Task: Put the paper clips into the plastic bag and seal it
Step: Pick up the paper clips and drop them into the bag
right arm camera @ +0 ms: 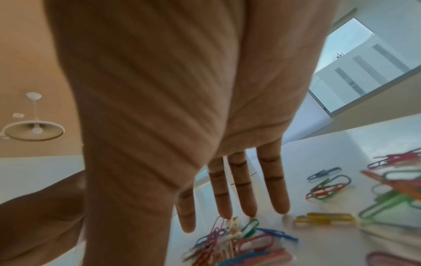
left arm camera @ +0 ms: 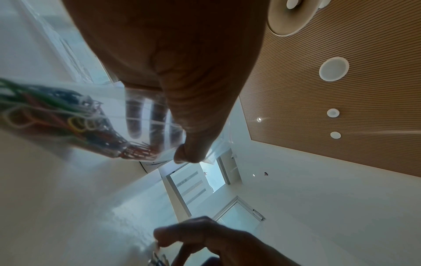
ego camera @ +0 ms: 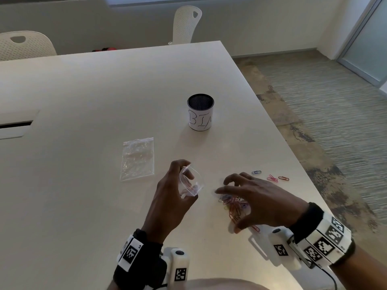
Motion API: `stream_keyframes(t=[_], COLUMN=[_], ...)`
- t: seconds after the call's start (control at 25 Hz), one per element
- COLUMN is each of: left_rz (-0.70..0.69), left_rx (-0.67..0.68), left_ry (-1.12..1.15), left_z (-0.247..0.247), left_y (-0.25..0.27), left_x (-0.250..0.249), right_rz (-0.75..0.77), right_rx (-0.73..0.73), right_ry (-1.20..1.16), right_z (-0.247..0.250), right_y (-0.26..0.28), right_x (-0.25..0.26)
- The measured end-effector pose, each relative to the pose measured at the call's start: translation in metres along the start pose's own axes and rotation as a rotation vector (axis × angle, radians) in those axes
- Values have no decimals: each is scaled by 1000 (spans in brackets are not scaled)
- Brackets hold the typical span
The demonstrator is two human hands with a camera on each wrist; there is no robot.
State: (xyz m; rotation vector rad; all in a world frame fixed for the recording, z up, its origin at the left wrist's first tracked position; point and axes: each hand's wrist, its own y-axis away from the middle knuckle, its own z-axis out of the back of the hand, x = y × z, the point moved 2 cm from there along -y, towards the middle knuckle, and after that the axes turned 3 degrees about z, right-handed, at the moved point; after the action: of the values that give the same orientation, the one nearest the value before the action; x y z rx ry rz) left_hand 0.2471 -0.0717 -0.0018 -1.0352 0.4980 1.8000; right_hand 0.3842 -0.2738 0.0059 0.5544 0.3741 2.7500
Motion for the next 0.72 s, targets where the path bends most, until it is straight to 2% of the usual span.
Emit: stream_keyframes(t=[0.4, 0.72], left_rz=[6, 5], left_rx=[1, -8], left_ry=[-4, -5], left_z=[0, 1], left_y=[0, 1], left_x=[1, 0], right_rz=[40, 64], right_rx=[-169, -133], right_ry=[-46, 63], right_z=[-12, -3], right_y=[-6, -14], right_x=[13, 27])
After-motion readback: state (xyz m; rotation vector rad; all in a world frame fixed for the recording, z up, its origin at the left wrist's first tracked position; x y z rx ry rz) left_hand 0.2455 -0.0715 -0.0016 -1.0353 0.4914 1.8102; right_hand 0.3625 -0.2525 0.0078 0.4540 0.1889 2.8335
